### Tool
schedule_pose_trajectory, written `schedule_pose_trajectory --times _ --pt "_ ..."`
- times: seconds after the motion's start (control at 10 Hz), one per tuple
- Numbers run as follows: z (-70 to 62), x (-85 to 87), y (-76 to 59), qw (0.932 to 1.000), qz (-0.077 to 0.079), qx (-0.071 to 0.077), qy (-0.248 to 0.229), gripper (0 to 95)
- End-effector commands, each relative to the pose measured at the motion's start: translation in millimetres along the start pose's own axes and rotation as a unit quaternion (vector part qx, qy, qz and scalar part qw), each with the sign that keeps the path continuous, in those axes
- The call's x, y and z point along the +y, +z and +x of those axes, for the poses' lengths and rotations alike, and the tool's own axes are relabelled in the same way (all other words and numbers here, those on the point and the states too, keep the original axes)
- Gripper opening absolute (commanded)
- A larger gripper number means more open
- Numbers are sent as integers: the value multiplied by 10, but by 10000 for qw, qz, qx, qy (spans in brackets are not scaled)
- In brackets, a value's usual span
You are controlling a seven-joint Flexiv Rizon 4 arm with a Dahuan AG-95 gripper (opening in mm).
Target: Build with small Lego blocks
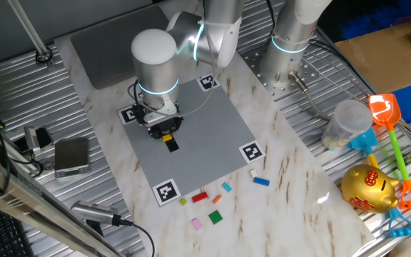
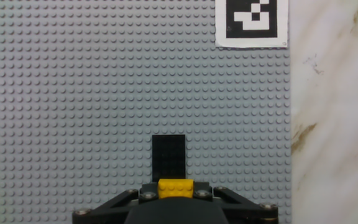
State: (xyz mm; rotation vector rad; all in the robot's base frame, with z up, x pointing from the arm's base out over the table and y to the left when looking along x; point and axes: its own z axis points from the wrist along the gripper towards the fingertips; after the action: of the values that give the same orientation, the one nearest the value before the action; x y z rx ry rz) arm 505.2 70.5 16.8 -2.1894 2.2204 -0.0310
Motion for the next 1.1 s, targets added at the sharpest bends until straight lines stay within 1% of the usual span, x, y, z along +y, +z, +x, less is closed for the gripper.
schedule_pose_trajectory --times 0.1,0.4,0.5,0.7,1.1 --pt "-3 -9 207 10000 -18 -35 11 0" --pt "-2 -11 217 10000 -12 -21 8 0" --pt "0 -14 226 10000 -32 -19 7 0" --pt "1 -12 227 10000 -28 -38 -2 0" --pt "3 -13 231 10000 -28 -2 78 0"
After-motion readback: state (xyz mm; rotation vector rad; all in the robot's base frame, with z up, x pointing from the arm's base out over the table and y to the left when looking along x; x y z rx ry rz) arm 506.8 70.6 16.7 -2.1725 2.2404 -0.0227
